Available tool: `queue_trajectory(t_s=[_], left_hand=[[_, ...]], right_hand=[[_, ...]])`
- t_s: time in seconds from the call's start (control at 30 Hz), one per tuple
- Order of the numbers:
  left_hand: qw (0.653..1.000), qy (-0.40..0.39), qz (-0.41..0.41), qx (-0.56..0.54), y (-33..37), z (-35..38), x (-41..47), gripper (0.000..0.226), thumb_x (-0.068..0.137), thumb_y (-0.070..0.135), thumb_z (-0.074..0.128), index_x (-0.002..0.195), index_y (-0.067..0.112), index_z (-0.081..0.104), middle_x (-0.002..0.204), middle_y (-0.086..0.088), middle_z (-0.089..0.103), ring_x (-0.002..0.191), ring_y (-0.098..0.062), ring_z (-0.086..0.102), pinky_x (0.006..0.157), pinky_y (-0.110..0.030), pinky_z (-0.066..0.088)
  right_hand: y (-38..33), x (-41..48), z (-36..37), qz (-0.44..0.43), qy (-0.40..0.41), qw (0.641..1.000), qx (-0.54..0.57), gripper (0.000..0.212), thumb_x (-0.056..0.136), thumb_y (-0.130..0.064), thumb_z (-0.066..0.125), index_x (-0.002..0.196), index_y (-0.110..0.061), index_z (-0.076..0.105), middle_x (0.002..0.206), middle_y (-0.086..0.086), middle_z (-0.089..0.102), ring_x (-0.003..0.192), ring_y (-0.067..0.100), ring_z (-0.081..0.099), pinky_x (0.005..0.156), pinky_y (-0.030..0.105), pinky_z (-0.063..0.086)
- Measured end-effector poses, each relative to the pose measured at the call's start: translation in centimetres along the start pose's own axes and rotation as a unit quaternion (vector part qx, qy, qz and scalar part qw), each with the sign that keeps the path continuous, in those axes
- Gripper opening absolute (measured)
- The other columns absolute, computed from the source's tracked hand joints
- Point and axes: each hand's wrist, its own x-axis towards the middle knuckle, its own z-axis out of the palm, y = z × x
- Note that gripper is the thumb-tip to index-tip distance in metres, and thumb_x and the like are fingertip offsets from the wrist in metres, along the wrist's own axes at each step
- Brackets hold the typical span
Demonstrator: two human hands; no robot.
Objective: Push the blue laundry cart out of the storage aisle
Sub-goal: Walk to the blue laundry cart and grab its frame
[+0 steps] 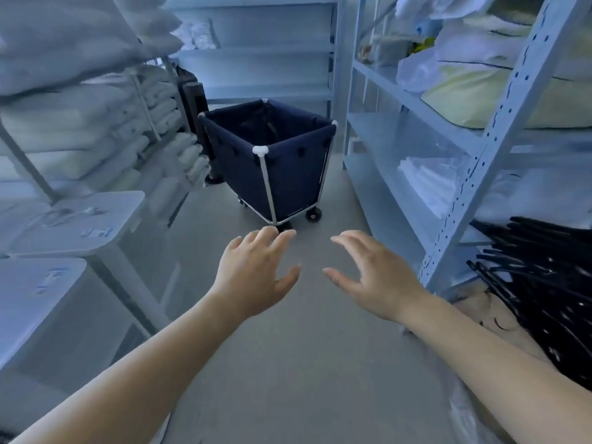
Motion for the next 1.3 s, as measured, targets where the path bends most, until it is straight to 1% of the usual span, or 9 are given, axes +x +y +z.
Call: queue_trajectory(t_s=[0.13,0.33,0.43,0.6,0.73,0.83,1.1,1.2,1.3], left_hand=[[1.0,0.007,-0.009,-0.008,-1.9,1.6,7.1,0.057,0.087,0.054,0.042,0.137,0.026,0.04,0.127,0.006,0.052,0.116,-0.019,0.054,0.097,-0.033,0.04],[0.998,-0.004,-0.055,0.0,-7.9,4.7,14.9,0.055,0.089,0.055,0.041,0.137,0.029,0.04,0.128,0.006,0.051,0.117,-0.019,0.053,0.098,-0.034,0.04],[0.998,0.005,-0.059,0.002,-10.9,6.5,20.4,0.055,0.09,0.056,0.039,0.137,0.028,0.04,0.129,0.005,0.051,0.118,-0.019,0.052,0.098,-0.035,0.04],[0.999,0.016,-0.028,-0.005,-14.6,9.2,32.2,0.059,0.09,0.06,0.029,0.14,0.031,0.038,0.132,0.004,0.05,0.12,-0.018,0.05,0.099,-0.034,0.039],[1.0,0.009,0.019,-0.004,-16.5,11.1,42.4,0.057,0.091,0.059,0.031,0.141,0.032,0.037,0.136,0.004,0.047,0.122,-0.018,0.048,0.101,-0.035,0.038],[0.998,0.007,0.056,-0.007,-17.0,12.9,49.4,0.056,0.091,0.058,0.032,0.139,0.031,0.039,0.137,0.003,0.048,0.122,-0.018,0.049,0.098,-0.034,0.039],[0.988,-0.027,0.146,-0.032,-14.0,18.5,65.7,0.055,0.091,0.059,0.031,0.138,0.031,0.039,0.134,0.007,0.048,0.122,-0.016,0.048,0.096,-0.032,0.038],[0.988,-0.021,0.147,-0.043,-13.2,20.3,71.6,0.053,0.091,0.057,0.032,0.136,0.03,0.042,0.131,0.006,0.051,0.118,-0.017,0.051,0.094,-0.034,0.041],[0.992,-0.017,0.117,-0.054,-13.4,22.0,76.8,0.052,0.091,0.057,0.032,0.131,0.028,0.048,0.128,0.005,0.054,0.117,-0.019,0.052,0.094,-0.035,0.041]], right_hand=[[3.8,7.3,0.7,-0.014,-0.005,1.0,-0.01,0.056,0.09,-0.054,0.045,0.136,-0.022,0.041,0.14,-0.009,0.042,0.126,0.009,0.039,0.081,0.021,0.029],[7.3,18.0,3.4,-0.046,-0.031,0.998,0.007,0.054,0.091,-0.053,0.041,0.133,-0.019,0.045,0.134,-0.006,0.046,0.122,0.014,0.044,0.09,0.03,0.042],[9.2,24.0,4.8,-0.056,-0.024,0.998,0.0,0.052,0.092,-0.051,0.04,0.132,-0.018,0.047,0.132,-0.005,0.048,0.121,0.015,0.046,0.089,0.033,0.045],[13.3,34.1,6.2,-0.04,-0.012,0.999,-0.027,0.054,0.094,-0.051,0.032,0.135,-0.019,0.044,0.135,-0.006,0.047,0.122,0.013,0.044,0.089,0.03,0.043],[17.3,41.8,5.8,-0.005,0.001,0.999,-0.045,0.057,0.094,-0.052,0.029,0.138,-0.018,0.041,0.138,-0.006,0.044,0.126,0.012,0.041,0.092,0.03,0.041],[20.6,46.4,5.9,0.03,0.015,0.998,-0.045,0.056,0.094,-0.052,0.029,0.139,-0.019,0.039,0.141,-0.007,0.042,0.129,0.011,0.038,0.096,0.03,0.039],[31.9,54.3,6.1,0.128,0.035,0.99,-0.046,0.059,0.091,-0.057,0.025,0.137,-0.023,0.039,0.14,-0.008,0.041,0.126,0.012,0.04,0.092,0.03,0.039],[36.6,58.4,6.2,0.124,0.031,0.991,-0.047,0.058,0.093,-0.055,0.026,0.138,-0.02,0.039,0.142,-0.005,0.041,0.128,0.014,0.04,0.094,0.03,0.038],[40.8,63.2,6.3,0.106,0.021,0.993,-0.039,0.057,0.095,-0.054,0.027,0.137,-0.019,0.039,0.143,-0.002,0.041,0.13,0.016,0.039,0.096,0.032,0.039]])
